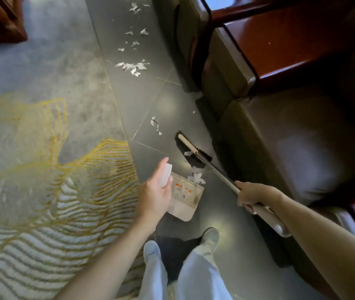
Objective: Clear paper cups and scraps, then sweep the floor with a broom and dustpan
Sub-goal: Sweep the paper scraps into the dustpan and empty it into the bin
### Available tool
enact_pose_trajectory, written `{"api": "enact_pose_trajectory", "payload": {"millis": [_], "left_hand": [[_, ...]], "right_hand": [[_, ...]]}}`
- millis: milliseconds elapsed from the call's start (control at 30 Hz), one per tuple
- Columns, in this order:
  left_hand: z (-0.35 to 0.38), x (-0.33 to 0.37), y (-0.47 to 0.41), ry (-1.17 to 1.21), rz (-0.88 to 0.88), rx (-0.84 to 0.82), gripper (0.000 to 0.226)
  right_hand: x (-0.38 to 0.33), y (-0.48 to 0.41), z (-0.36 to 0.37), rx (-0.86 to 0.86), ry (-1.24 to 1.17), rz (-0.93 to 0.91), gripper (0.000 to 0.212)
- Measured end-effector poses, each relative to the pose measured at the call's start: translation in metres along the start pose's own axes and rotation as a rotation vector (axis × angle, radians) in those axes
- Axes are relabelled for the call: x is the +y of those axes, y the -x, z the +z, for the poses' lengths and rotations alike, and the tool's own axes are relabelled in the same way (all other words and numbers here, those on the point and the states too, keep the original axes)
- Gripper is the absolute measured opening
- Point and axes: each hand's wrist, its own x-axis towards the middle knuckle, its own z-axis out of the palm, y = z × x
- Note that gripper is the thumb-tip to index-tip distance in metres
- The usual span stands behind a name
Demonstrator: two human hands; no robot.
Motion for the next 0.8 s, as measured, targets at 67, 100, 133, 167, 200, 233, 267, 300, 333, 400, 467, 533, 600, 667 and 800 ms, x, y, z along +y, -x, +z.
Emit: {"api": "enact_pose_trajectory", "payload": {"millis": [67,100,133,167,200,233,267,300,333,400,467,533,600,667,800], "left_hand": [[0.01,0.008,-0.01,-0.033,0.004,-0.012,0.046],[0.014,0.013,-0.013,-0.04,0.011,-0.016,0.046],[0.016,0.016,-0.016,-0.039,0.022,-0.012,0.046],[0.017,0.018,-0.02,-0.029,0.026,-0.008,0.046],[0.017,0.018,-0.023,-0.022,0.022,-0.003,0.045],[0.016,0.016,-0.025,-0.026,0.015,0.006,0.045],[0.014,0.014,-0.026,-0.038,0.011,0.014,0.045],[0.011,0.012,-0.027,-0.053,0.008,0.014,0.045],[0.009,0.01,-0.027,-0.062,0.006,0.011,0.046],[0.003,0.005,-0.028,-0.063,0.023,-0.005,0.046],[-0.004,0.001,-0.031,-0.076,0.043,-0.033,0.047],[-0.01,-0.003,-0.033,-0.099,0.075,-0.083,0.047],[-0.018,-0.006,-0.035,-0.112,0.114,-0.147,0.049],[-0.026,-0.011,-0.039,-0.121,0.159,-0.207,0.05],[-0.042,-0.02,-0.045,-0.12,0.229,-0.323,0.05]], "right_hand": [[0.012,0.006,0.011,-0.074,-0.003,0.0,0.09],[0.02,0.012,0.018,-0.113,-0.044,0.007,0.09],[0.029,0.019,0.024,-0.157,-0.098,0.01,0.089],[0.038,0.028,0.027,-0.205,-0.158,0.004,0.087],[0.047,0.037,0.029,-0.24,-0.209,-0.004,0.086],[0.054,0.046,0.028,-0.253,-0.238,-0.011,0.084],[0.06,0.054,0.027,-0.247,-0.246,-0.018,0.083],[0.064,0.063,0.026,-0.234,-0.249,-0.024,0.083],[0.067,0.072,0.026,-0.218,-0.254,-0.029,0.083],[0.066,0.089,0.032,-0.177,-0.266,-0.039,0.084],[0.058,0.102,0.04,-0.136,-0.265,-0.04,0.084],[0.046,0.109,0.05,-0.093,-0.266,-0.029,0.085],[0.031,0.111,0.06,-0.033,-0.269,-0.006,0.085],[0.017,0.109,0.072,0.03,-0.319,0.026,0.084],[-0.011,0.098,0.097,0.171,-0.262,0.123,0.081]]}}
